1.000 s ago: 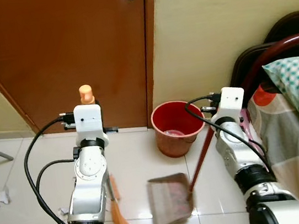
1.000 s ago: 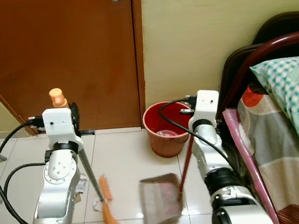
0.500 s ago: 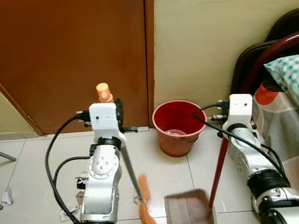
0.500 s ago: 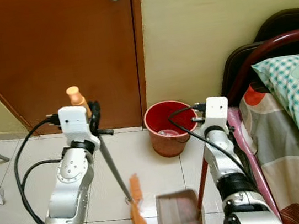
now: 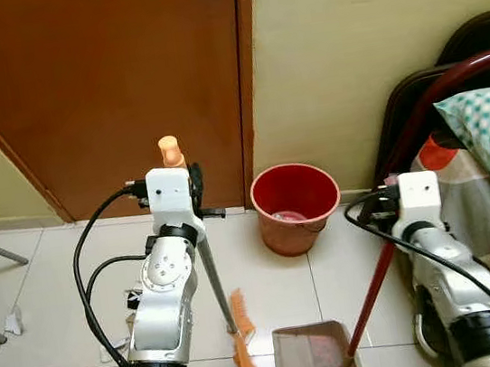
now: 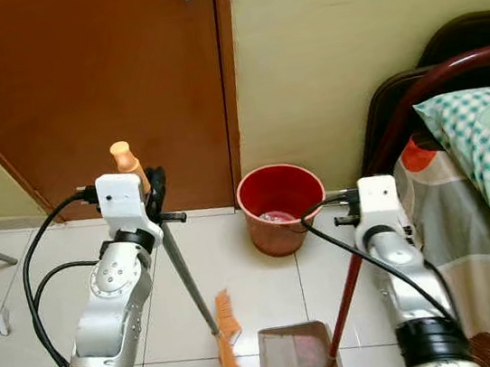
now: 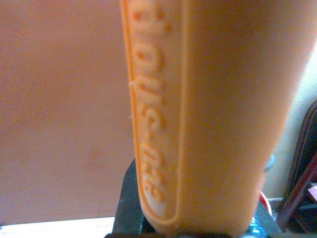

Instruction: Sweep floor

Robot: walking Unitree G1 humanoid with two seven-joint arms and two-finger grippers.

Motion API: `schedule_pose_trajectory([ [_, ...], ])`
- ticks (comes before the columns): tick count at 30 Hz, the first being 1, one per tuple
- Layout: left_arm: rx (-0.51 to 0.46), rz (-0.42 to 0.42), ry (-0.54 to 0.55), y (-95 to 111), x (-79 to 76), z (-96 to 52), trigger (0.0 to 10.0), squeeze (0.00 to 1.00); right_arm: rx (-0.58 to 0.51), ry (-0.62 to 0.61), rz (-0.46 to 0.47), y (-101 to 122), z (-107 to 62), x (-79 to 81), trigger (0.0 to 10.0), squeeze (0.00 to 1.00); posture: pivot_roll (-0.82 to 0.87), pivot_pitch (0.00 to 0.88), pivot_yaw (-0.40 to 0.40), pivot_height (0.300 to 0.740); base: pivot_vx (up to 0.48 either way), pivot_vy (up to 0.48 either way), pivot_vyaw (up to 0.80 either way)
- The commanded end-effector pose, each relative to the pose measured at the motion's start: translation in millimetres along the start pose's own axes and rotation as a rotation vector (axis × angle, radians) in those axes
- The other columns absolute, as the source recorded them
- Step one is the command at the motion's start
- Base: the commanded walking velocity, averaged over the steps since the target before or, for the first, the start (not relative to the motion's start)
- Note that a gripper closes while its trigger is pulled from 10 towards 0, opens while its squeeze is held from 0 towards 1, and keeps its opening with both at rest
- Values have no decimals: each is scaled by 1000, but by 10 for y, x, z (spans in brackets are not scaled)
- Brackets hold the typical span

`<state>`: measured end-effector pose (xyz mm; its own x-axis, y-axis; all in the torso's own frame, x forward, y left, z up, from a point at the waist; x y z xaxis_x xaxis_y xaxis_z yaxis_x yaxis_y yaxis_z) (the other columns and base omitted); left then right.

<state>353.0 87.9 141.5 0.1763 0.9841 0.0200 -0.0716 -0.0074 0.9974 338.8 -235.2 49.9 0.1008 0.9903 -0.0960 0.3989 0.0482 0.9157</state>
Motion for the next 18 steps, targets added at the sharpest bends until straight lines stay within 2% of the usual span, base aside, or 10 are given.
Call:
schedule_pose_trajectory([
  [1, -29, -3, -8, 97, -29, 9, 10000, 0, 59, 16, -81, -93, -88, -92, 10000, 0, 40, 81, -61, 740, 0, 0, 0],
  [3, -29, -4, -7, 97, -28, 8, 10000, 0, 87, 41, -80, -125, -171, -129, 10000, 0, 40, 81, -61, 740, 0, 0, 0],
  [6, -28, -6, -8, 92, -26, 8, 10000, 0, 85, 37, -37, -103, -196, -152, 10000, 0, 40, 81, -61, 740, 0, 0, 0],
  [8, -26, -8, -14, 89, -37, 16, 10000, 0, 21, 7, -17, 29, -158, -182, 10000, 0, 16, 85, -52, 740, 0, 0, 0],
  [11, -26, -3, -35, 108, -66, 27, 10000, 0, -84, -2, -13, 276, -50, -119, 10000, 0, 23, 95, -24, 740, 0, 0, 0],
  [13, -30, 8, -49, 133, -72, 23, 10000, 0, -122, 5, -29, 404, 11, -40, 10000, 0, 28, 98, -23, 740, 0, 0, 0],
  [15, -32, 16, -51, 139, -66, 20, 10000, 0, -139, -6, -23, 454, 31, -31, 10000, 0, 28, 98, -23, 740, 0, 0, 0],
  [16, -35, 29, -47, 155, -27, 16, 10000, 0, -192, -17, -25, 580, 81, 50, 10000, 0, 29, 99, -20, 740, 0, 0, 0],
  [18, -41, 29, -36, 182, 7, 21, 10000, 0, -220, -30, -35, 635, 95, 97, 10000, 0, 33, 98, -17, 740, 0, 0, 0],
])
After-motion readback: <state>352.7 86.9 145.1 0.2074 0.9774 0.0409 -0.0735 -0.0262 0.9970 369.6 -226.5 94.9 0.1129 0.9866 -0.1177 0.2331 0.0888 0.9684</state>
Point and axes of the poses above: a point about 5 cm out from each wrist's last joint towards the gripper, its own z axis pointing out of the wrist towards the gripper, its own y axis along the axis of the wrist's last joint, x = y × z, the point moved 6 cm from there along z, pointing out of the wrist towards the gripper, and after that the axes turned 1 degree about z, right-handed, at the moved point
